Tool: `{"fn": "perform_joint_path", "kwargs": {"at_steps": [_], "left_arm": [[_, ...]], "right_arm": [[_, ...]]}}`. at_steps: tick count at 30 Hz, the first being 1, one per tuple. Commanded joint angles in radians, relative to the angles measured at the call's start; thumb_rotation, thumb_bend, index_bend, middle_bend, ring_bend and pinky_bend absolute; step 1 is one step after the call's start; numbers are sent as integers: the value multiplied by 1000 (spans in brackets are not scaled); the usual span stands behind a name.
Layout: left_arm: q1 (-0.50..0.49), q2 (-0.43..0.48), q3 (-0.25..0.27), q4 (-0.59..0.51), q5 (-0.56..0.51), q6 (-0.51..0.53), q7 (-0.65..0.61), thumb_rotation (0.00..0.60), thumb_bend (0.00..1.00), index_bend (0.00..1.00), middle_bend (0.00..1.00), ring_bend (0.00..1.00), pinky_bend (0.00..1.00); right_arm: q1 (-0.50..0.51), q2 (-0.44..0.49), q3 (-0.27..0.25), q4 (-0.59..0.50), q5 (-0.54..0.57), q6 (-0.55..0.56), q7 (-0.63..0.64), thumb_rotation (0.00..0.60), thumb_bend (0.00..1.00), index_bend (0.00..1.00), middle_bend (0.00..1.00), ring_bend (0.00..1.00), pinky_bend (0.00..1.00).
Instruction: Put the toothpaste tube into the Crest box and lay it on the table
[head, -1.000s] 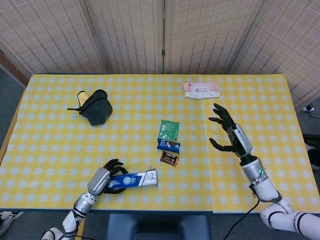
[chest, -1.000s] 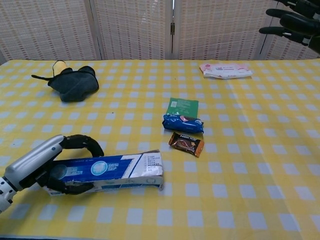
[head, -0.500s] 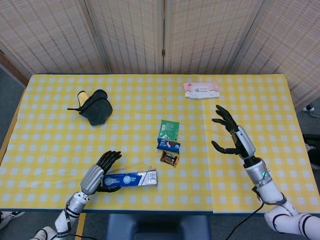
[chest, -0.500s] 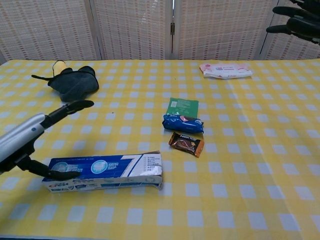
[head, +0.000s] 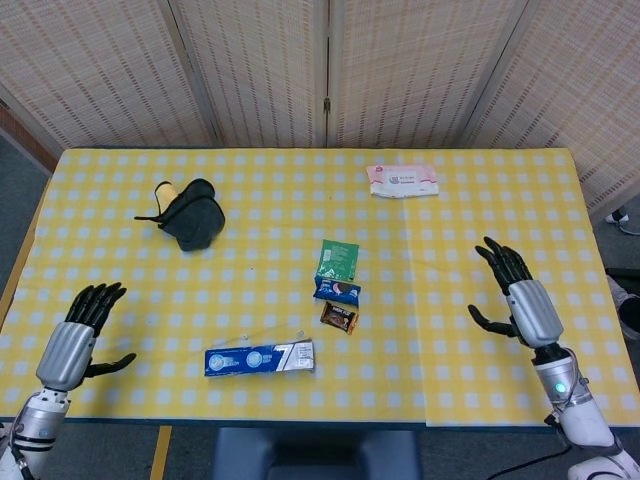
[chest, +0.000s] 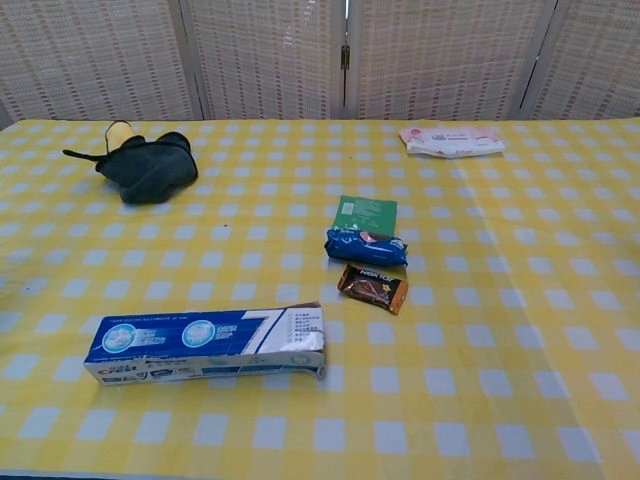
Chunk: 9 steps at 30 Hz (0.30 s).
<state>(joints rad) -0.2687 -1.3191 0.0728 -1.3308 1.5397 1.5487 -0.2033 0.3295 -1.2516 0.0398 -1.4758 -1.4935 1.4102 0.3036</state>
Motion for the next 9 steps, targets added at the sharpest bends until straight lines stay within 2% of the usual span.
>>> {"fn": "perform_joint_path", "kwargs": {"at_steps": [1,4,7,9], "left_arm": [[60,60,-33,-105,-127,-19,279,600,150,92,67,0,0],[74,95,-47,-175,-166,-34,332,600,147,79,54,0,0],[74,116,-53,-200,-183,-66,335,600,146,70,51,0,0],[73,122,-56,-208,-182,-75,343,600,145,65,49,0,0]], "right_arm": [[-174,40,-54,-112,178,114,-568,600,371,0,0,0,0],[-215,42,-58,-149,197,165,-678,600,371,0,0,0,0],[-237,45,-44,-171,171,217,-676,600,371,0,0,0,0],[-243,52,-43,-179,159,214,-655,600,371,0,0,0,0]]}}
